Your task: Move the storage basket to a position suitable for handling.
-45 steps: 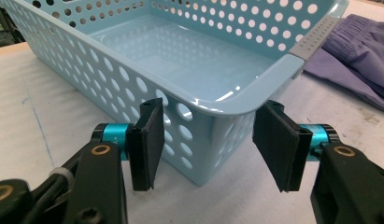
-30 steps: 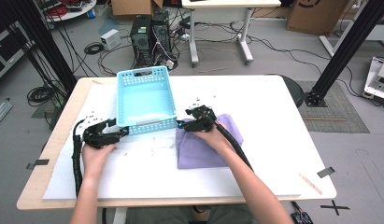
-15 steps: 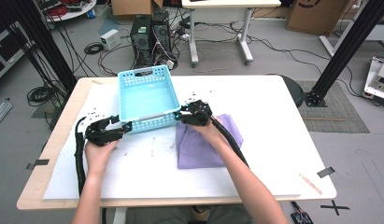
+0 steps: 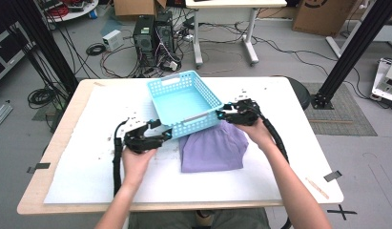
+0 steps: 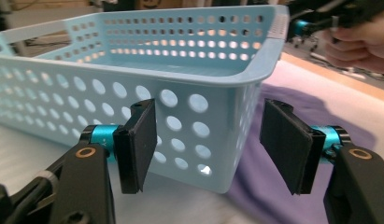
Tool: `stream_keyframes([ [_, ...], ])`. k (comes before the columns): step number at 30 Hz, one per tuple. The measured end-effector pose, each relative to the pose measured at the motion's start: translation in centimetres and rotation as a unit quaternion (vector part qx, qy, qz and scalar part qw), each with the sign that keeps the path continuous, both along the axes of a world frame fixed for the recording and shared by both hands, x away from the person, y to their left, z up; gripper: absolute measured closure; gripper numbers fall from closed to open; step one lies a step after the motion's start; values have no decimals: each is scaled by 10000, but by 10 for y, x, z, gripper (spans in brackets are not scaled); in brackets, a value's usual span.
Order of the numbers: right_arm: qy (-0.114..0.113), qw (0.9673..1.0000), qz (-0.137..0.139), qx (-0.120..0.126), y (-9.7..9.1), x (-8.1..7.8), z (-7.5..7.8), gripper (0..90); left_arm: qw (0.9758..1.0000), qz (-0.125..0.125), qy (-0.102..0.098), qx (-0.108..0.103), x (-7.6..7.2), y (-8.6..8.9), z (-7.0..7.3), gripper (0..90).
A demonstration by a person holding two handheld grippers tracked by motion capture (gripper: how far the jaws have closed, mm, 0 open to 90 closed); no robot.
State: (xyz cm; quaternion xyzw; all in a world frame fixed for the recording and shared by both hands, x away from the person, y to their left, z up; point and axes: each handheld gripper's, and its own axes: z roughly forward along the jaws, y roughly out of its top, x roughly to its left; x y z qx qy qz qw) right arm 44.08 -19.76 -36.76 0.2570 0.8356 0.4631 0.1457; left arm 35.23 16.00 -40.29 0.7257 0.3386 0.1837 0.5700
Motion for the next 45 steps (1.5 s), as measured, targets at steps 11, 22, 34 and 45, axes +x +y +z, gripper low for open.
stream_keyframes([
  [11, 196, 9981, -524, -246, -66, 12, -14, 585, 9983, -383, -235, 376, -15, -83, -14, 400],
  [22, -159, 9930, -1173, -53, -55, -32, -20, 335, 9984, -153, -213, 504, -19, -58, -13, 294],
  [34, -49, 9818, -1898, -70, -34, -28, -41, 264, 9978, 554, -357, 121, -14, 11, 1, 277],
  [45, -216, 9738, -2260, -143, -50, -7, -30, 491, 9973, 580, -432, 160, -14, 18, 2, 276],
])
